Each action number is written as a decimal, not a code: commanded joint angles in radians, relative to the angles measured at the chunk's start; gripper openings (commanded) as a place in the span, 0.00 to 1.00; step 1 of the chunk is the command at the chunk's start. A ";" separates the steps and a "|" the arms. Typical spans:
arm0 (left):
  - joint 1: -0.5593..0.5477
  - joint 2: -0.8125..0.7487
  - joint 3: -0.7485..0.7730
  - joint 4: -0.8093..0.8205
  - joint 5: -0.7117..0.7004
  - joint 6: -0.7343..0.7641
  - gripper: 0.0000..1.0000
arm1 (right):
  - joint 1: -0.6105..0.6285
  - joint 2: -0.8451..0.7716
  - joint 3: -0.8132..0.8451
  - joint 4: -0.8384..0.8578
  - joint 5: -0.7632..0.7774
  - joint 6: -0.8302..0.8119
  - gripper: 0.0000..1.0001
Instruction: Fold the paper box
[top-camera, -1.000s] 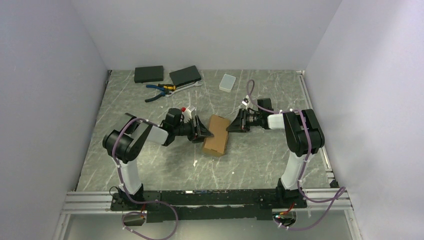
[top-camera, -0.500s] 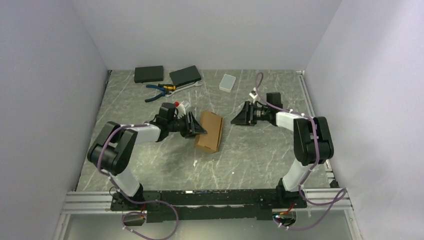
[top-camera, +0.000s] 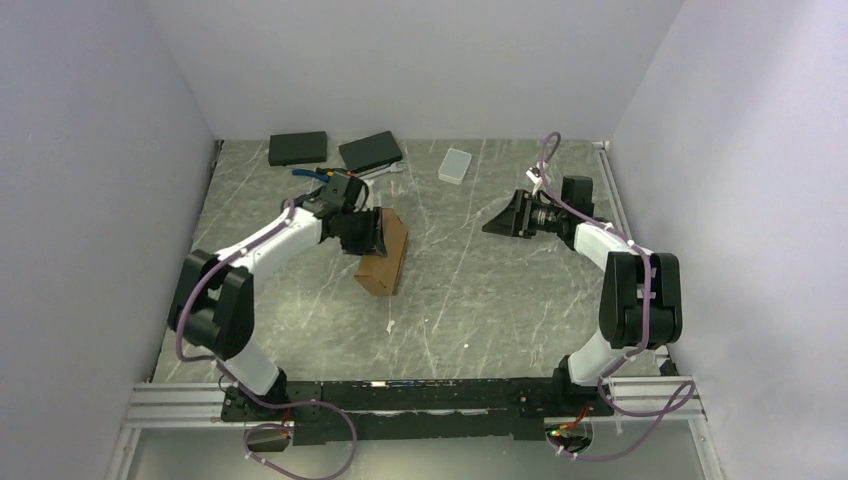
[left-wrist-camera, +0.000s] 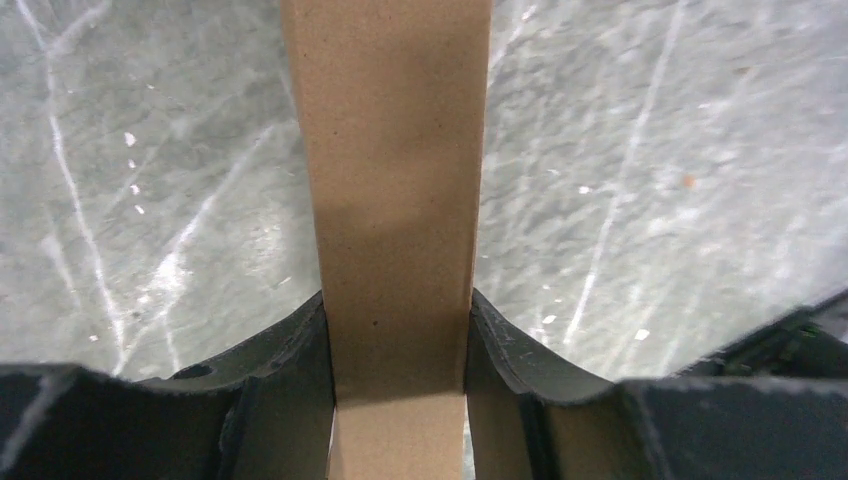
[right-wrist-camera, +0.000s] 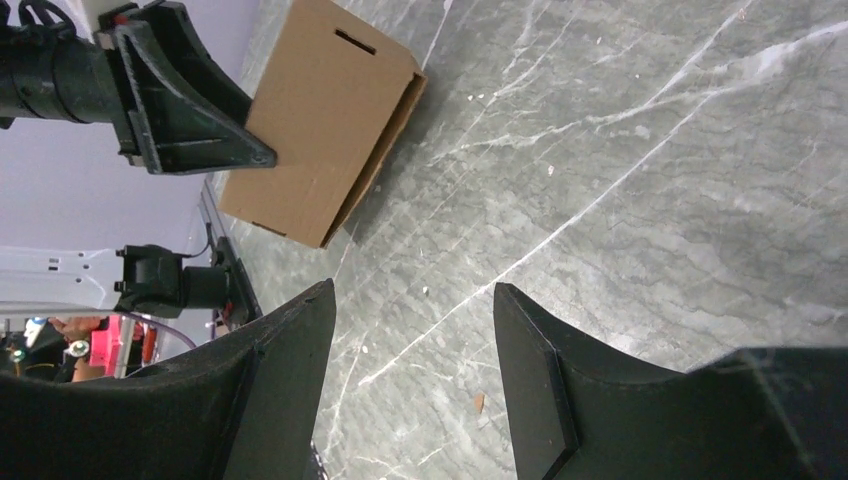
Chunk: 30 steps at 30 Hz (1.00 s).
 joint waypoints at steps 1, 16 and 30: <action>-0.082 0.083 0.136 -0.221 -0.209 0.085 0.45 | -0.011 -0.043 0.021 0.011 -0.026 -0.019 0.63; -0.311 0.327 0.268 -0.323 -0.487 0.073 0.48 | -0.021 -0.048 0.021 0.015 -0.045 -0.017 0.63; -0.320 0.111 0.281 -0.255 -0.417 0.009 0.80 | -0.023 -0.064 0.019 0.011 -0.052 -0.026 0.64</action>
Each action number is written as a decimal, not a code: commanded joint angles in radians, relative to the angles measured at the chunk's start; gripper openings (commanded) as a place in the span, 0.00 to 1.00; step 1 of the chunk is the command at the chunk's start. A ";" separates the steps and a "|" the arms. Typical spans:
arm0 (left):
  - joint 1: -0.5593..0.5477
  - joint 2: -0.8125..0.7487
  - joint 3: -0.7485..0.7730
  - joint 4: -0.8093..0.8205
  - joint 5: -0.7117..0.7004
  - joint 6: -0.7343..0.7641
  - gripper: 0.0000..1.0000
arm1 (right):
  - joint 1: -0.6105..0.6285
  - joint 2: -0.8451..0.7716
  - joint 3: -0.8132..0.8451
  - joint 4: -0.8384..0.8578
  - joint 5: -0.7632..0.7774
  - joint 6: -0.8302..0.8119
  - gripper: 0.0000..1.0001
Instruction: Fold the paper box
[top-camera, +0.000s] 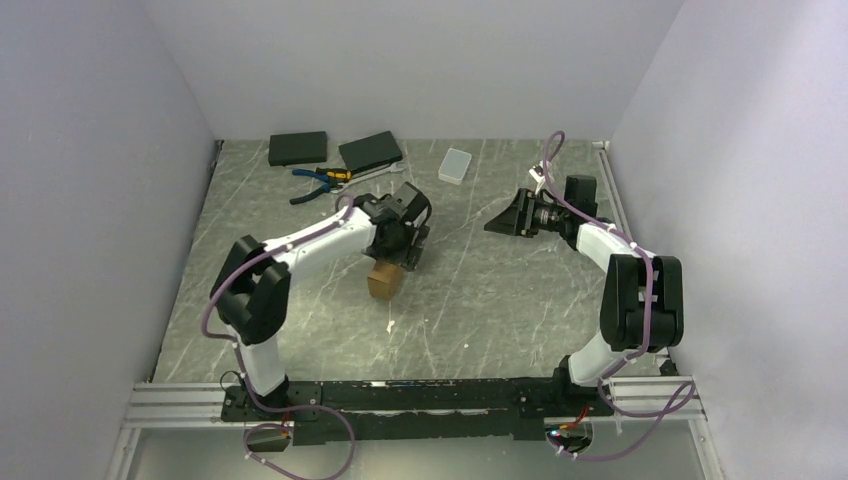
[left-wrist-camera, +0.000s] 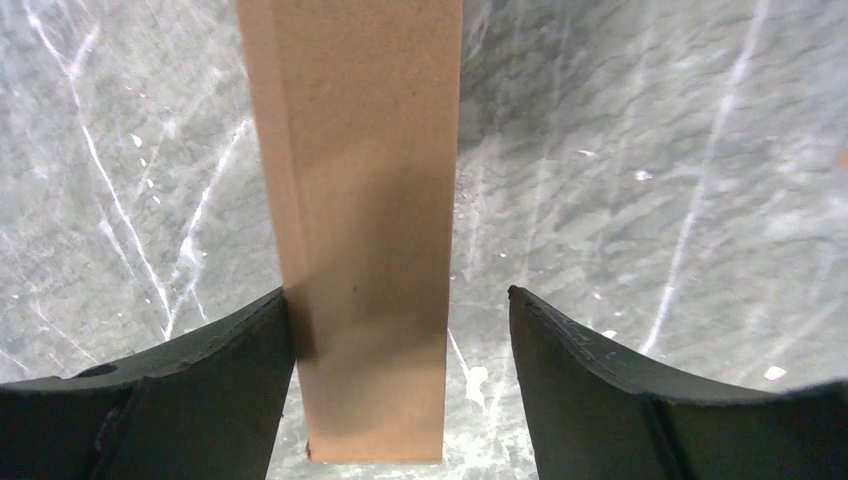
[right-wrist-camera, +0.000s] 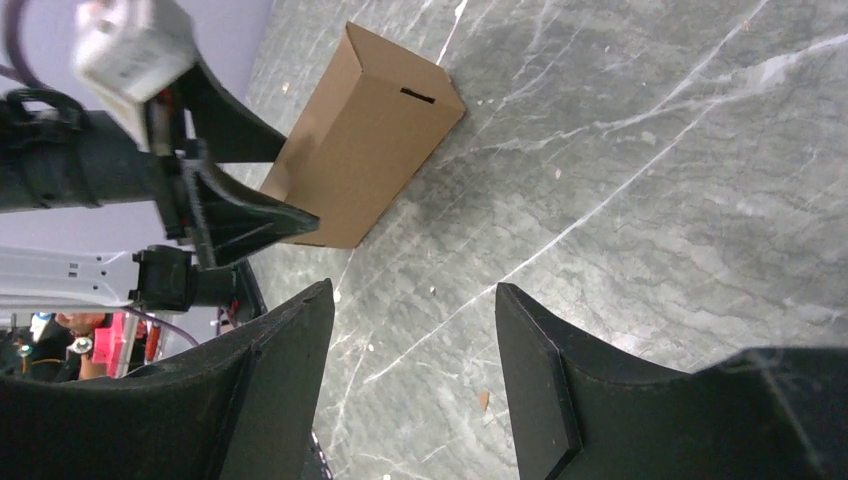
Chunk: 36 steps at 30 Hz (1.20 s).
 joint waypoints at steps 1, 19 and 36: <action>-0.005 -0.139 -0.023 0.051 0.051 -0.050 0.80 | -0.005 -0.049 0.018 0.017 -0.029 -0.025 0.64; 0.048 -0.353 -0.222 0.312 0.262 -0.104 0.72 | -0.005 -0.060 0.012 0.014 -0.031 -0.028 0.64; 0.373 -0.321 -0.394 0.515 0.689 -0.092 0.56 | -0.004 -0.043 0.012 0.014 -0.033 -0.026 0.64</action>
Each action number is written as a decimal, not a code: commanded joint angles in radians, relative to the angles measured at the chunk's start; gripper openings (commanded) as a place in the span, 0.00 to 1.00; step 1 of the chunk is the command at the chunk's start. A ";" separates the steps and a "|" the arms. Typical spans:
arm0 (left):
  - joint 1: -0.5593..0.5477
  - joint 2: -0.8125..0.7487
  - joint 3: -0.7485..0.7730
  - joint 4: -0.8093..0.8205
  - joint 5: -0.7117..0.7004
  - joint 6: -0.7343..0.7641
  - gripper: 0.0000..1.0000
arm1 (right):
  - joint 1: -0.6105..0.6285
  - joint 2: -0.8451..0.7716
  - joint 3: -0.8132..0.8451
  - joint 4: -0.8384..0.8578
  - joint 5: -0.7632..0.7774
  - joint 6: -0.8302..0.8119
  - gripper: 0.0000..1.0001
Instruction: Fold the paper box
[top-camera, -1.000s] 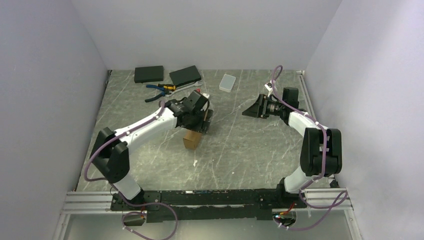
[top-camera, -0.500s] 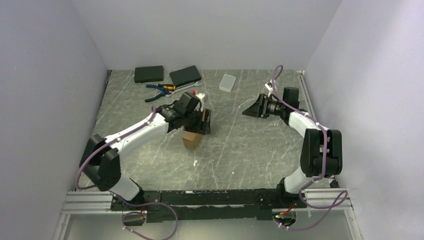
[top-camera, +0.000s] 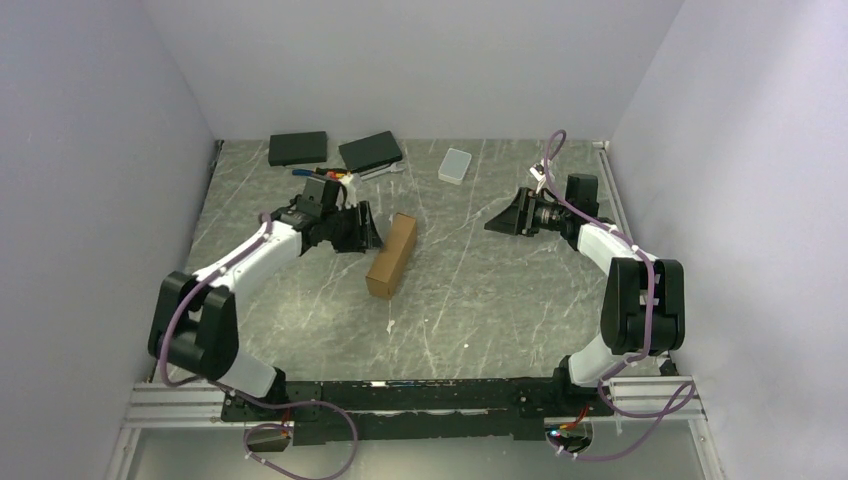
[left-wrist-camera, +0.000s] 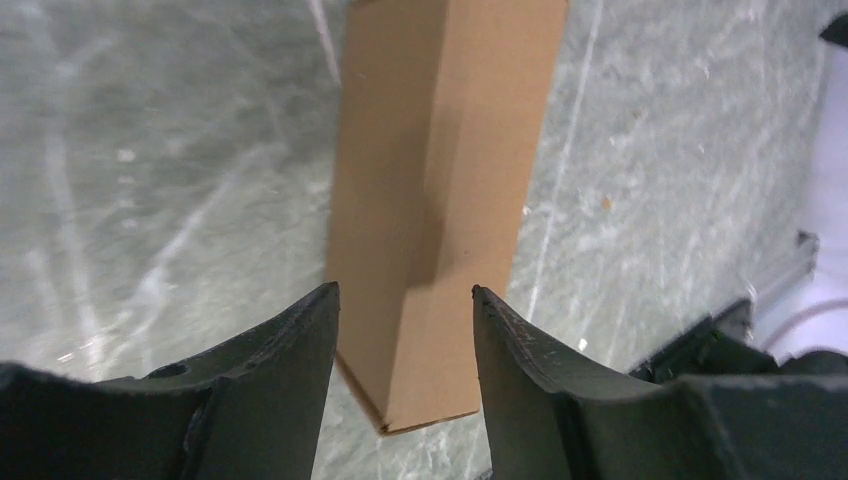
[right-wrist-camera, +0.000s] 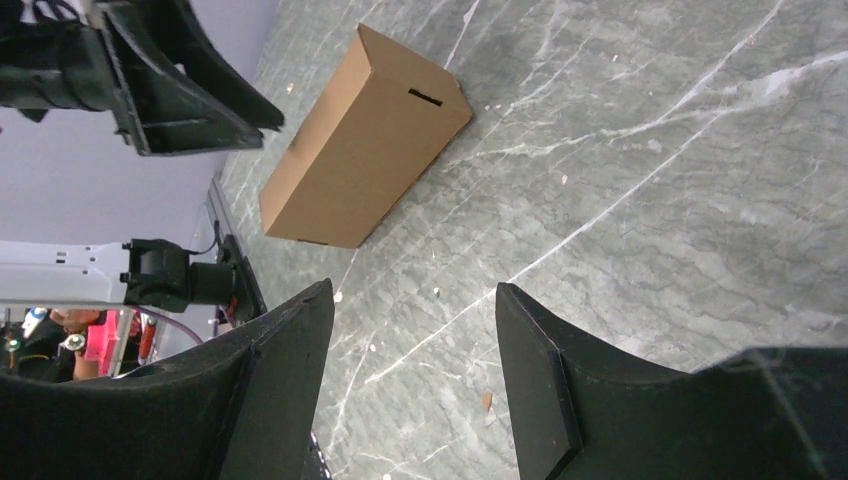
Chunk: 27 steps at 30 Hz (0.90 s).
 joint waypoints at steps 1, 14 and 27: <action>-0.002 0.063 -0.016 0.140 0.258 0.002 0.56 | -0.004 -0.018 0.012 0.015 -0.026 -0.021 0.64; -0.112 0.188 0.003 0.306 0.500 -0.116 0.42 | -0.004 -0.008 0.018 0.014 -0.029 -0.037 0.64; -0.110 -0.067 0.010 0.234 0.190 -0.057 0.81 | -0.045 -0.195 0.161 -0.471 0.096 -0.680 0.66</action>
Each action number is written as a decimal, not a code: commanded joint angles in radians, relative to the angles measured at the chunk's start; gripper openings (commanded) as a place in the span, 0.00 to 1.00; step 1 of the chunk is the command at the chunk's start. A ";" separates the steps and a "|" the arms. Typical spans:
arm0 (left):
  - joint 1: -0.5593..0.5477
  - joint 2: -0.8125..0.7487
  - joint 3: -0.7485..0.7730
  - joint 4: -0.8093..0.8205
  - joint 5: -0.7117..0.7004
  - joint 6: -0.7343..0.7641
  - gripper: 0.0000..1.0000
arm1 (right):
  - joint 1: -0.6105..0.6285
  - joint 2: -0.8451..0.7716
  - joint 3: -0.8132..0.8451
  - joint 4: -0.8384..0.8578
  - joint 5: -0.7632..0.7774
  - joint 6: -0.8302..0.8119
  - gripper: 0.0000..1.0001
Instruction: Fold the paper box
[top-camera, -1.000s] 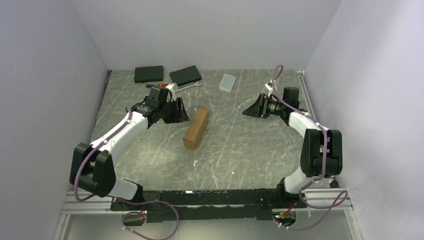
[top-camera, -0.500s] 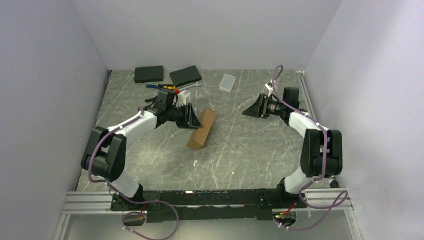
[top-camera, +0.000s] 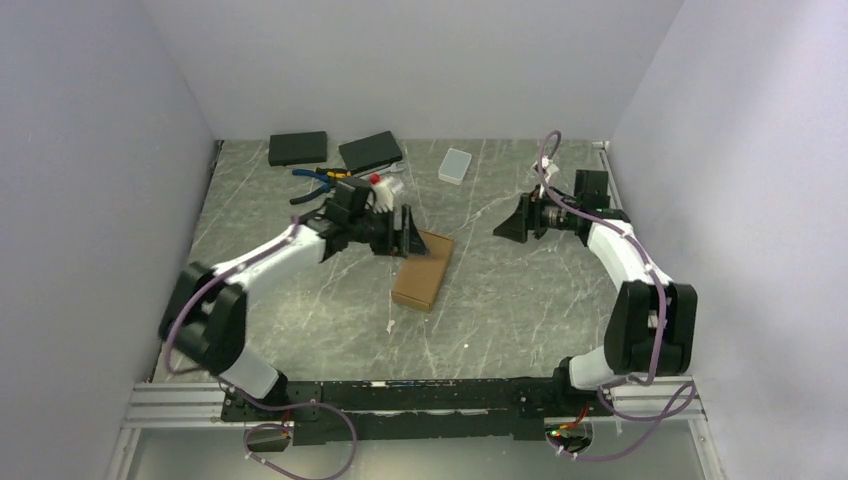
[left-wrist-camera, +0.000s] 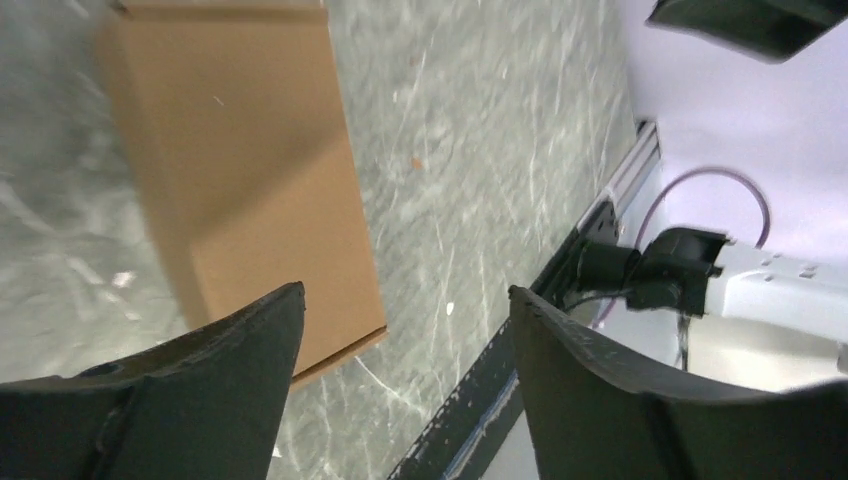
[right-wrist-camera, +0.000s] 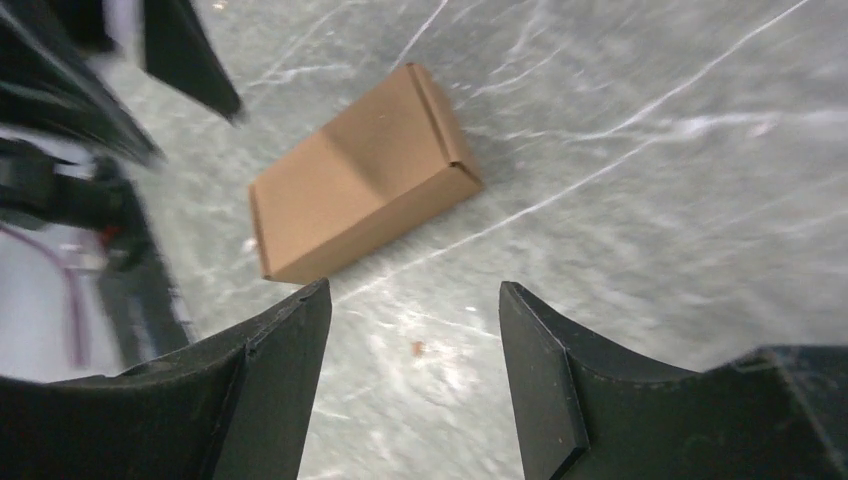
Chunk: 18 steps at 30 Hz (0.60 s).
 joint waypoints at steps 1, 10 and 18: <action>0.111 -0.265 -0.023 0.007 -0.115 0.037 0.89 | -0.059 -0.133 0.099 -0.180 0.101 -0.334 0.67; 0.479 -0.494 -0.057 -0.200 -0.062 0.085 0.99 | -0.367 -0.363 0.083 -0.127 0.205 -0.136 1.00; 0.516 -0.582 -0.052 -0.362 -0.098 0.236 0.99 | -0.401 -0.482 0.053 -0.135 0.168 -0.050 0.99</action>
